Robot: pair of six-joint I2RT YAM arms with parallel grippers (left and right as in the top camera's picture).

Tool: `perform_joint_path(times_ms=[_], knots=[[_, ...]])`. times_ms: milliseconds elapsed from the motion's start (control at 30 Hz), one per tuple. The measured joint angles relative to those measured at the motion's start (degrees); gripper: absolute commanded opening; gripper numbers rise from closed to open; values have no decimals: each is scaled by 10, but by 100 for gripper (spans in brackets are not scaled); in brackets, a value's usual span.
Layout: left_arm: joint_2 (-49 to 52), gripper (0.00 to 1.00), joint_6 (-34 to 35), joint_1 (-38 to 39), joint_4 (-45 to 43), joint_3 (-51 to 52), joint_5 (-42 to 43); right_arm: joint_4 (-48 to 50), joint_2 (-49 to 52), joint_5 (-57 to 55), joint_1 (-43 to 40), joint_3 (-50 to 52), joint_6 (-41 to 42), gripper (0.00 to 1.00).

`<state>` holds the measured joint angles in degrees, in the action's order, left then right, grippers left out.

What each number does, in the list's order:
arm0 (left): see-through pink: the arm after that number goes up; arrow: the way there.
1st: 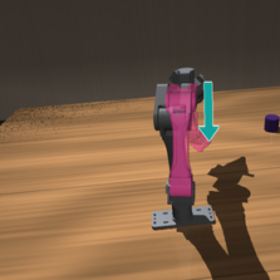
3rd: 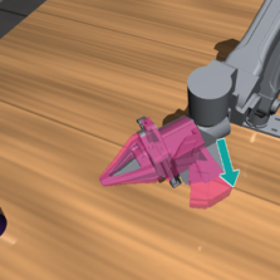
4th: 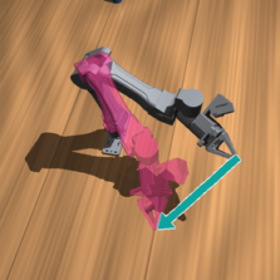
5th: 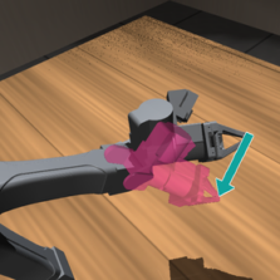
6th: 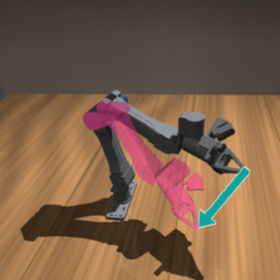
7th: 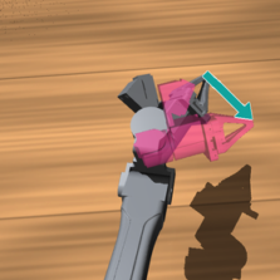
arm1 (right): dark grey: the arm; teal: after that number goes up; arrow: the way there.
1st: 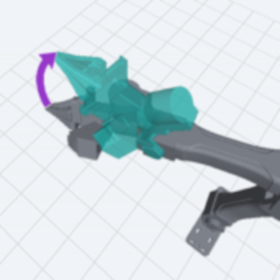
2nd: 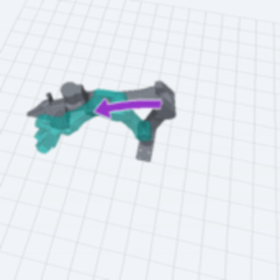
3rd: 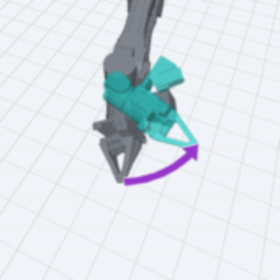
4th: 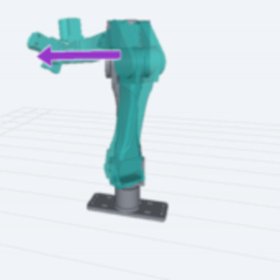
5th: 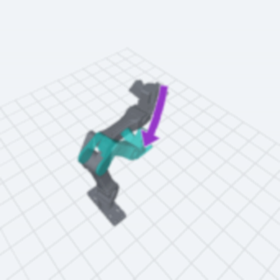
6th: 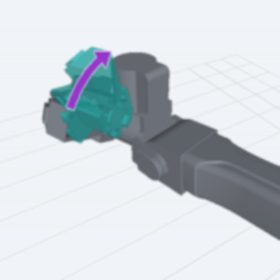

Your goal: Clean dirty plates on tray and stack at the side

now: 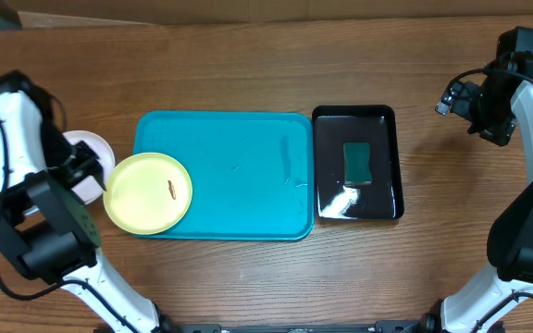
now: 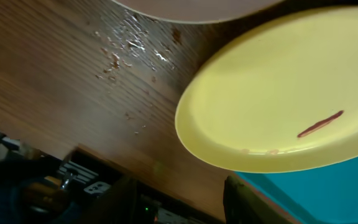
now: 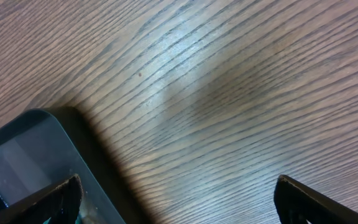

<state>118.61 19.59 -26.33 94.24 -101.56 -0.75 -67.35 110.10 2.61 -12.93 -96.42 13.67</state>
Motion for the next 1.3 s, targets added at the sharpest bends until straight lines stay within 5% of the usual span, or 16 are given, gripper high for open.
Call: perform_joint_path(times_ms=[533, 1300], knots=[[-96, 41, 3, 6, -208, 214, -17, 0, 0, 0, 0, 0, 0, 100], [-96, 33, 15, 6, -272, 277, -14, 0, 0, 0, 0, 0, 0, 100]])
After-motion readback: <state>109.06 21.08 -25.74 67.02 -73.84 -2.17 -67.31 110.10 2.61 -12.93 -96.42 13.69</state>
